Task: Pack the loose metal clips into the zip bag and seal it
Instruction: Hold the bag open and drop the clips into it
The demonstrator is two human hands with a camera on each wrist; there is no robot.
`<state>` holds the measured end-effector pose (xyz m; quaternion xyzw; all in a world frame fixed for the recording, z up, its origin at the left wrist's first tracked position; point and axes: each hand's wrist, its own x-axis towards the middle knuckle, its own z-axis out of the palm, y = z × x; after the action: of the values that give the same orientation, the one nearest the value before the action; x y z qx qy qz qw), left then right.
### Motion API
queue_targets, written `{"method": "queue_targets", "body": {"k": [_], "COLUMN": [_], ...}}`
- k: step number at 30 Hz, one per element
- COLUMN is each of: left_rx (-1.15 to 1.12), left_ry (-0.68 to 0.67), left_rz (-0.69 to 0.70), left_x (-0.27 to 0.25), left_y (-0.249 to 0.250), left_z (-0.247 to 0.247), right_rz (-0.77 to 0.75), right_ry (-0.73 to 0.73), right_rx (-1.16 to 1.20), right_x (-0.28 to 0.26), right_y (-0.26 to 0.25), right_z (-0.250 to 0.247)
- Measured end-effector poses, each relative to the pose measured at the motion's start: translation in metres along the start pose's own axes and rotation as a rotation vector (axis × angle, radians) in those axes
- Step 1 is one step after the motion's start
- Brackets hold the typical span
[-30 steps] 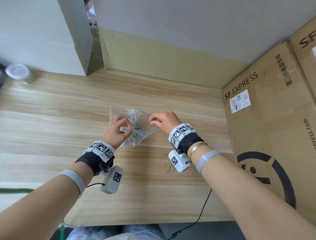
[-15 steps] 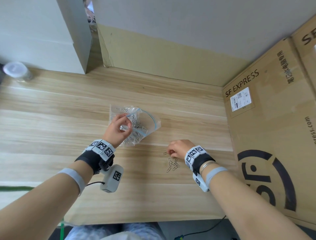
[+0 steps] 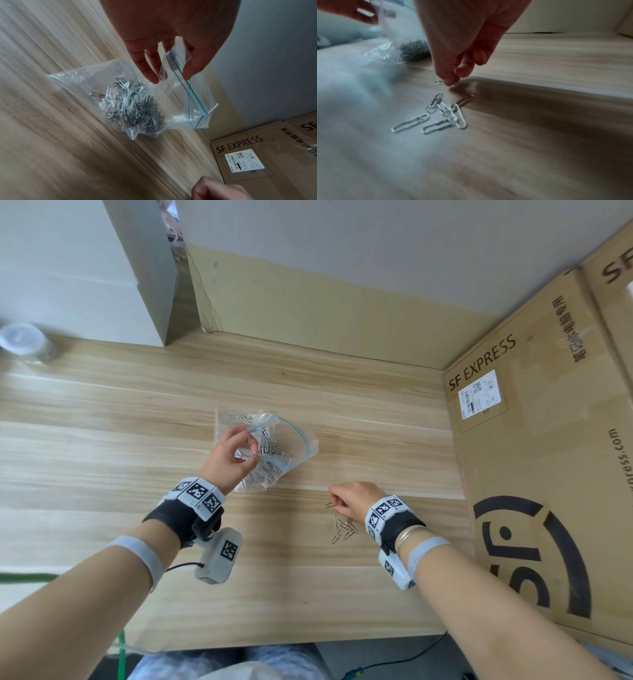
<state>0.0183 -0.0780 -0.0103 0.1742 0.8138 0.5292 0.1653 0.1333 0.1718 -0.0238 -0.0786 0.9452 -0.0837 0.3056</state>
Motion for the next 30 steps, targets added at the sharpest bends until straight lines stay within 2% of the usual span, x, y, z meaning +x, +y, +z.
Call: {"method": "queue_targets", "body": {"k": [2,7,14,18,22,30], "left_rx": [0.006,0.013,-0.004,0.000,0.002,0.019], "left_ry": [0.006,-0.001,-0.002,0.001,-0.006,-0.016], "left_rz": [0.002,0.000,-0.007,0.002,-0.001,0.028], "left_x": [0.000,0.001,0.002,0.003,0.004,0.007], "left_y": [0.000,0.000,-0.003,-0.002,-0.003,0.003], "left_z": [-0.001,0.000,0.001,0.000,0.000,0.001], "right_rz": [0.014,0.004,-0.038,0.036,0.065,0.192], "right_ry": [0.022,-0.068,-0.116,-0.083,-0.206,-0.134], "right_rx": [0.050,-0.048,-0.018,0.180,0.152,0.246], "right_x": [0.002,0.012,0.012,-0.001,-0.017,-0.027], "right_y": [-0.003,-0.007,-0.005,0.012,0.016,0.009], "right_z": [-0.001,-0.005,-0.007,-0.006,0.000,0.018]}}
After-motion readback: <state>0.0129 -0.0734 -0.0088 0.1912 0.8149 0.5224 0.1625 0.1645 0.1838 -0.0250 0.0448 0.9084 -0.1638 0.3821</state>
